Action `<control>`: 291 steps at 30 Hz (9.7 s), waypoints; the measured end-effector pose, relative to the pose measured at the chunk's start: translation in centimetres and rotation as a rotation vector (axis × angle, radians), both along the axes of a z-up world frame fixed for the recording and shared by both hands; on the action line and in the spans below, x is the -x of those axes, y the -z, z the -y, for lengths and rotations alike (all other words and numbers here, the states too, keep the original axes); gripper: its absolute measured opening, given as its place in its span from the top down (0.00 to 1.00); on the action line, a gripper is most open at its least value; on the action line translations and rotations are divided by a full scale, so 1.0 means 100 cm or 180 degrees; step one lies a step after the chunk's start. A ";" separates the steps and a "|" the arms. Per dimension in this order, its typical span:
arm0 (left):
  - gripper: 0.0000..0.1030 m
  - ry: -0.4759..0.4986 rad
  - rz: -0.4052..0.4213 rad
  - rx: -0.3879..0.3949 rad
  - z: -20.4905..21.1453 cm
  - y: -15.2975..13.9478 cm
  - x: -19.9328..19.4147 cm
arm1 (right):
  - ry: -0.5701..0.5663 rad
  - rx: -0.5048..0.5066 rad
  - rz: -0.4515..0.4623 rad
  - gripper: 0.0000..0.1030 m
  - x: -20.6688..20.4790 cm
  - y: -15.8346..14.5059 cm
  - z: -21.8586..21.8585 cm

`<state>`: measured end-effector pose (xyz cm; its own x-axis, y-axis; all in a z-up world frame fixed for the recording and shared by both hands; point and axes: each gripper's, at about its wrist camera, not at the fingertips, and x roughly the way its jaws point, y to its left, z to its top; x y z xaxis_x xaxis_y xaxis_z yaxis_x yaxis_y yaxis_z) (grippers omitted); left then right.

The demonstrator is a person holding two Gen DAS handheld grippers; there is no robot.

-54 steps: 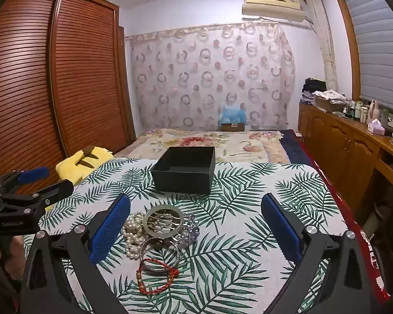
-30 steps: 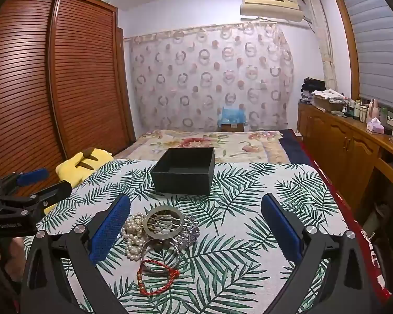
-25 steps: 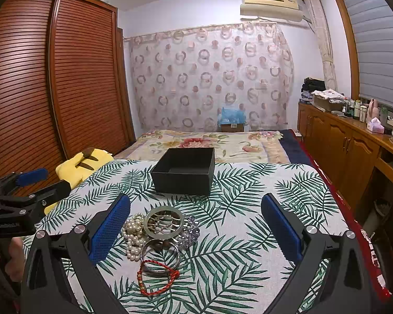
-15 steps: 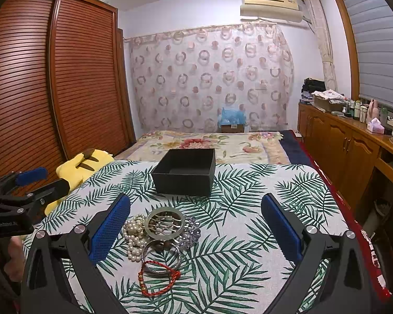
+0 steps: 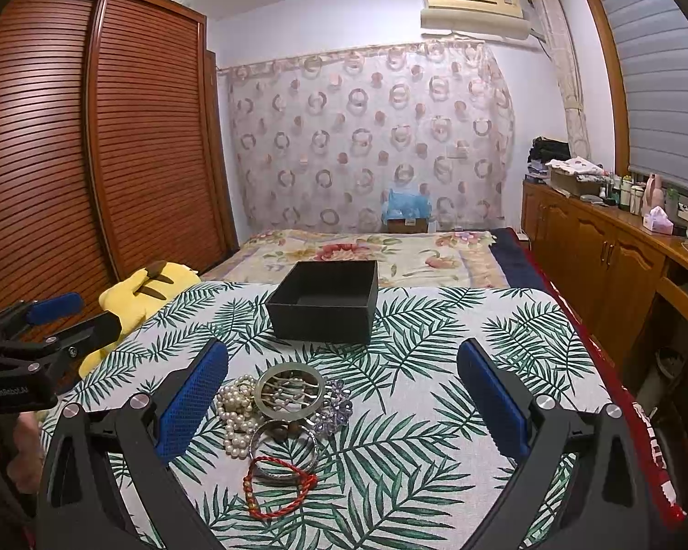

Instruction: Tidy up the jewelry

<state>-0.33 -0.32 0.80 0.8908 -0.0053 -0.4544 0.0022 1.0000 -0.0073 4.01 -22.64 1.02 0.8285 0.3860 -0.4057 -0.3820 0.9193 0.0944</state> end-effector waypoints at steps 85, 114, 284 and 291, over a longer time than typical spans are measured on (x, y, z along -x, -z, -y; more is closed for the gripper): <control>0.06 0.0531 -0.0902 0.0199 -0.003 0.073 -0.046 | -0.0747 0.0818 -0.1188 0.97 -0.018 0.107 -0.027; 0.20 0.1149 -0.1381 -0.0172 0.075 0.095 -0.131 | -0.0384 0.0582 -0.0783 0.97 -0.045 0.069 0.022; 1.00 0.0788 -0.1223 0.0424 0.003 0.093 -0.117 | -0.0984 0.0887 -0.1156 0.93 -0.045 0.105 -0.044; 1.00 0.0768 -0.1082 0.0419 -0.003 0.079 -0.110 | -0.0983 0.0885 -0.1171 0.93 -0.048 0.106 -0.045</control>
